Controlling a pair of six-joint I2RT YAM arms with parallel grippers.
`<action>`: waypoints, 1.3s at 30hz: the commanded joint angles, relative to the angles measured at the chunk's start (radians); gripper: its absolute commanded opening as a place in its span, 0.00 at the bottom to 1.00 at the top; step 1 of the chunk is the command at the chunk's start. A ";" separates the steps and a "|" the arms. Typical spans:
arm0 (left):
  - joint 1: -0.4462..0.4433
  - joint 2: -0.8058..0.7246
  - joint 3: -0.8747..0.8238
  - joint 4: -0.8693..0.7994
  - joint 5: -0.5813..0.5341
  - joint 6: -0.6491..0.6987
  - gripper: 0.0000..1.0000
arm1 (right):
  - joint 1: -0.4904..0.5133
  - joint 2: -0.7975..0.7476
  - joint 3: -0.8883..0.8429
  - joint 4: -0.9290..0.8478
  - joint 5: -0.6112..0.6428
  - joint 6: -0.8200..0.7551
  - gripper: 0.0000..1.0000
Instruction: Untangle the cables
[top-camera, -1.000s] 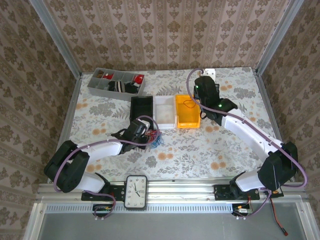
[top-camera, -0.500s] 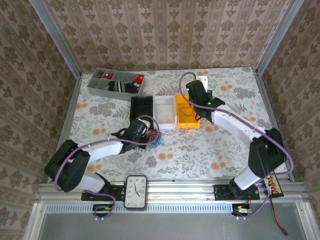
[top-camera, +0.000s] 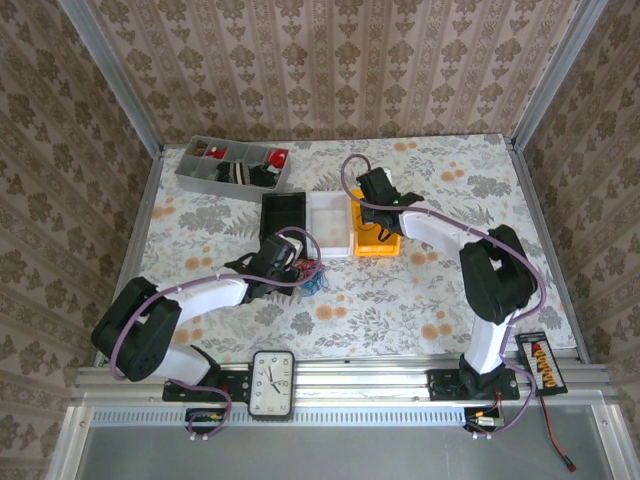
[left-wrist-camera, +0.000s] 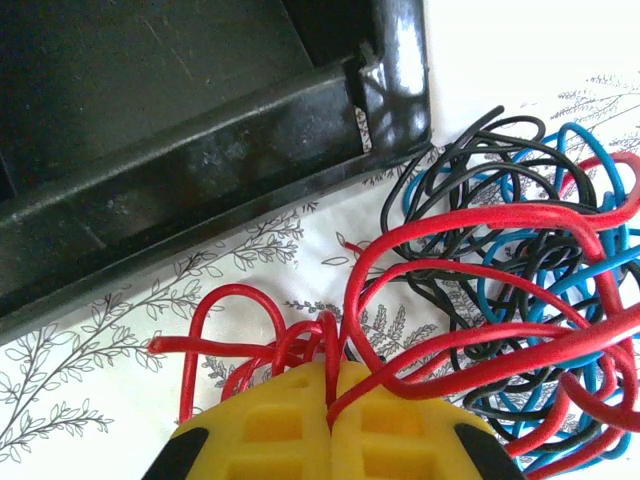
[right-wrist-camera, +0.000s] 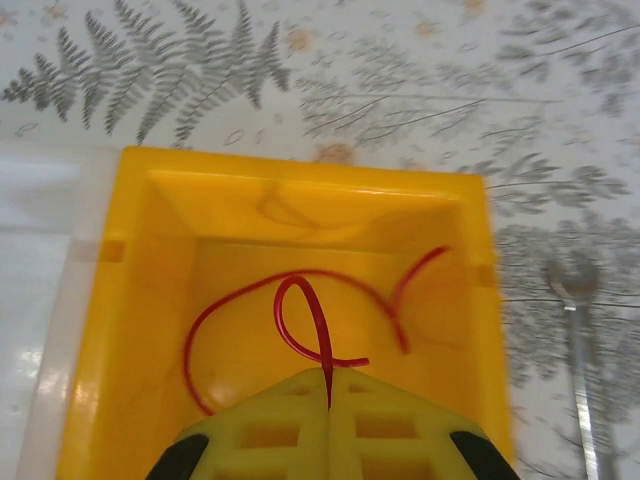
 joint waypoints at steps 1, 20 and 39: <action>-0.002 0.012 0.028 -0.033 0.001 0.023 0.00 | -0.026 0.068 0.050 -0.028 -0.146 0.034 0.00; -0.011 0.052 0.061 0.018 0.023 0.013 0.00 | -0.099 0.161 0.126 -0.122 -0.166 0.104 0.00; -0.011 0.242 0.249 0.027 0.143 0.117 0.00 | -0.164 0.053 0.081 -0.085 -0.194 0.086 0.17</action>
